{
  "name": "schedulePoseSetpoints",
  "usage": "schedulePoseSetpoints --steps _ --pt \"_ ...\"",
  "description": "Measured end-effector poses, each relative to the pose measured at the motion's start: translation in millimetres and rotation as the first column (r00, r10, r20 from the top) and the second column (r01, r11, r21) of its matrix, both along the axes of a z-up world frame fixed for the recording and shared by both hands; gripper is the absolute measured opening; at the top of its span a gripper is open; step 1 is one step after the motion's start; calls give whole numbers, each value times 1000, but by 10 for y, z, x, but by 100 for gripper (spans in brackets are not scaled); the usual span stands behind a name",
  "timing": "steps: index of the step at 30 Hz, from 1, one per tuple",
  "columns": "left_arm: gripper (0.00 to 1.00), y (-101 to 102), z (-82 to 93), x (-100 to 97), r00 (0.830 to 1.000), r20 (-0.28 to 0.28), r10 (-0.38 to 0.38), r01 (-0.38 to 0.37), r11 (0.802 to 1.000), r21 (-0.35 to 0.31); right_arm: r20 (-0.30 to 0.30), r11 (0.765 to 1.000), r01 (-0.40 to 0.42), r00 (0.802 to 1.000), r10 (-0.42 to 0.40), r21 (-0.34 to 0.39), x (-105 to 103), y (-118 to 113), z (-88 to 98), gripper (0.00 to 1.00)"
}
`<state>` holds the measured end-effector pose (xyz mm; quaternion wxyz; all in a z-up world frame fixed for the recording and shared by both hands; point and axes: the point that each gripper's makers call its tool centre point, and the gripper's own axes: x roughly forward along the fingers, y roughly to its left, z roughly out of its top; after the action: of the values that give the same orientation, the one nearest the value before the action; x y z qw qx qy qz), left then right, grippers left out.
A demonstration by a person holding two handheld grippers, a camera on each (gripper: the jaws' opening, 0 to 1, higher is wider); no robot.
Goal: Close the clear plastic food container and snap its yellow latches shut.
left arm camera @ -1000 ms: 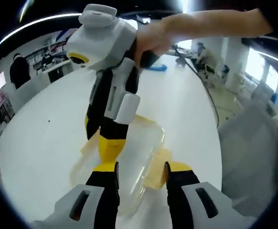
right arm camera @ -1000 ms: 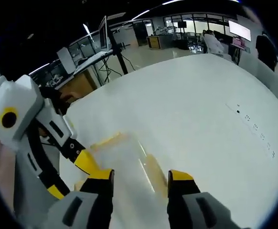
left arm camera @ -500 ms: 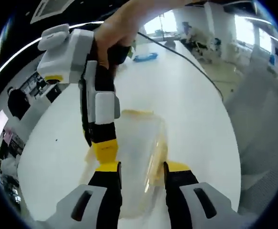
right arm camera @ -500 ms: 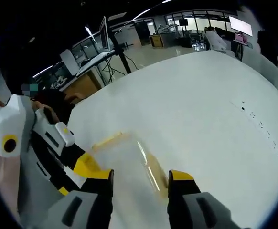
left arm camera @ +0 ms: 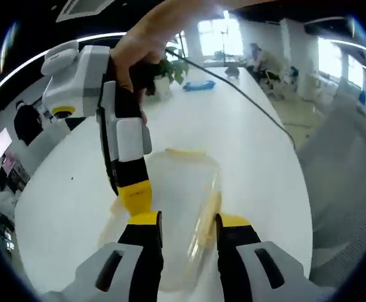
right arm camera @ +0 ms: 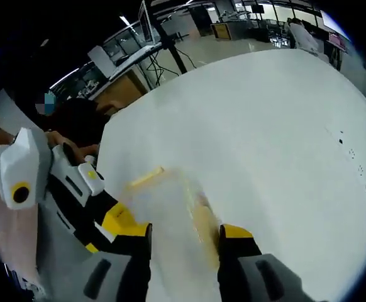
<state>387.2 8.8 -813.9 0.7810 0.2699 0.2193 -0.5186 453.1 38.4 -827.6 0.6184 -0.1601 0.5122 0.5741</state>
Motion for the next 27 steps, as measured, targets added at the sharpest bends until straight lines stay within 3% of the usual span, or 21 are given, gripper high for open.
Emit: schedulePoseSetpoints --steps 6,15,18,25,26,27 --pt "30 -43 -43 1 997 72 2 -9 995 96 -6 1000 7 1000 -7 -9 -14 -11 -1 39" --pt "29 -24 -51 5 996 85 -4 -4 995 102 -49 998 -34 998 32 -49 -39 3 -26 38" --pt "29 -34 -63 3 990 141 -23 5 992 124 -56 998 -35 998 32 -52 -40 -4 -23 37" --pt "29 -33 -70 17 992 126 -12 -2 994 113 -98 995 -70 993 62 -72 -44 7 -34 35" --pt "28 -46 -125 -21 994 108 -9 -4 993 119 -145 998 -64 987 64 6 -121 155 -14 35" --pt "28 -87 -124 3 989 144 -19 1 992 125 -119 996 -69 991 62 -58 -70 42 -79 35"
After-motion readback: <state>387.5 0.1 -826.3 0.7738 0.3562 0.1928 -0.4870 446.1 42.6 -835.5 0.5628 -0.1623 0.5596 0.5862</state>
